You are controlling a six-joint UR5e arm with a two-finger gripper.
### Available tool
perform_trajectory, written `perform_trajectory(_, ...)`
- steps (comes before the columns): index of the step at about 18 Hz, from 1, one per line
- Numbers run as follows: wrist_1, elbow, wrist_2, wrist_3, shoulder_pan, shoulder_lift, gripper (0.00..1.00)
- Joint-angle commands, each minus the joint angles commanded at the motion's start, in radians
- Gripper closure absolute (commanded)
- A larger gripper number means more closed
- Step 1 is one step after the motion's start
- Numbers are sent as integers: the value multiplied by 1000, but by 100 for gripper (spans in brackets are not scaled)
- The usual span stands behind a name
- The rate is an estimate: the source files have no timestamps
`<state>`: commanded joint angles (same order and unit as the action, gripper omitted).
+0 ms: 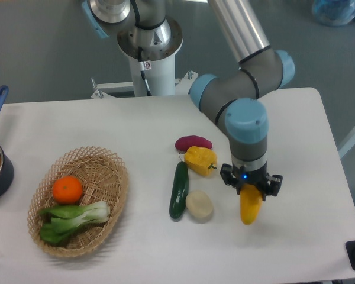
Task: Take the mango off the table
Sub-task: 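Lift the grasped mango up off the table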
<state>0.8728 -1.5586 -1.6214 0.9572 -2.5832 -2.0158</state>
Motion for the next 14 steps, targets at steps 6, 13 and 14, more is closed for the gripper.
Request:
perform_trajectory(6, 213, 104, -3, 75, -2, 3, 36)
perform_trajectory(13, 215, 115, 25, 94, -25, 15, 34)
perform_trajectory(14, 215, 114, 26, 94, -25, 22, 34)
